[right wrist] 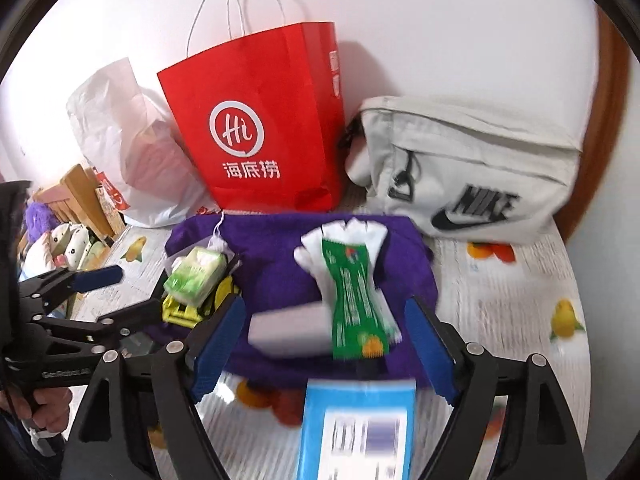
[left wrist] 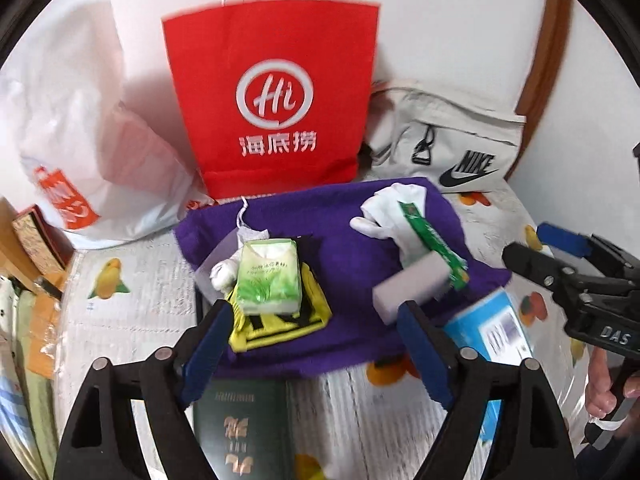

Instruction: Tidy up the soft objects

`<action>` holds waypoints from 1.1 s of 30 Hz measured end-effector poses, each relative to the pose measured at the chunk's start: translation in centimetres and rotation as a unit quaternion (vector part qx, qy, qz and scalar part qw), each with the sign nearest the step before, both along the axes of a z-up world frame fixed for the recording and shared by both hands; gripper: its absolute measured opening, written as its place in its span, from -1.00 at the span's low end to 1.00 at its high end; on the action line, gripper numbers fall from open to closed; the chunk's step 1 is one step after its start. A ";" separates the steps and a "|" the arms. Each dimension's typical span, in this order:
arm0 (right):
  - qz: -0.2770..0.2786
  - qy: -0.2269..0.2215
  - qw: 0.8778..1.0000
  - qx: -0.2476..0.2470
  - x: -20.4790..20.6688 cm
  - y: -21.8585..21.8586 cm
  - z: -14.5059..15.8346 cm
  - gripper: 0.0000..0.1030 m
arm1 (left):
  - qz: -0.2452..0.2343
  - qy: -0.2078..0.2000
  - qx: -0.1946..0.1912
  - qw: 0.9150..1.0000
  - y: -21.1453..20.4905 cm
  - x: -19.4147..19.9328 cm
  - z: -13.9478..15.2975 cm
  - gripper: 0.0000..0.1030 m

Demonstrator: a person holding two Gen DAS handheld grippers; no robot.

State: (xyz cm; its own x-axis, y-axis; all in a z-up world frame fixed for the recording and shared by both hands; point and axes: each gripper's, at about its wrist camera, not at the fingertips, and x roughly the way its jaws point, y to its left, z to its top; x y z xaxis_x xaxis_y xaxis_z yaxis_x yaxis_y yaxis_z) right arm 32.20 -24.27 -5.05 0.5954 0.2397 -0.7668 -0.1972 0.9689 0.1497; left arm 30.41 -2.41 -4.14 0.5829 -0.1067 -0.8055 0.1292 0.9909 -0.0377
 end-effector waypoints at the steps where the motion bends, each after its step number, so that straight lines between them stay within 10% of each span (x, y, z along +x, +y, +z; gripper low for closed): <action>1: -0.005 -0.001 1.000 0.001 -0.8 -0.2 0.2 0.59 | 0.000 -0.007 0.003 1.000 0.0 -1.1 0.6 0.66; 20: -0.066 -0.068 0.993 -0.065 -21.5 0.6 3.6 0.99 | 0.042 -0.092 -0.007 0.995 0.8 -21.1 5.3 0.86; 33: -0.070 -0.083 0.993 -0.050 -26.8 0.5 4.2 0.99 | 0.055 -0.102 0.003 0.993 0.4 -25.8 4.6 0.87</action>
State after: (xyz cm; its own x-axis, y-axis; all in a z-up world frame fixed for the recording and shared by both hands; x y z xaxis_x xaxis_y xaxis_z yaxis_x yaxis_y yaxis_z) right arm 5.35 -23.77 -0.90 0.7373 0.0735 -0.6716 -0.0734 0.9969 0.0285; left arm 4.60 -2.00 0.46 0.7426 -0.0292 -0.6691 0.0246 0.9996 -0.0164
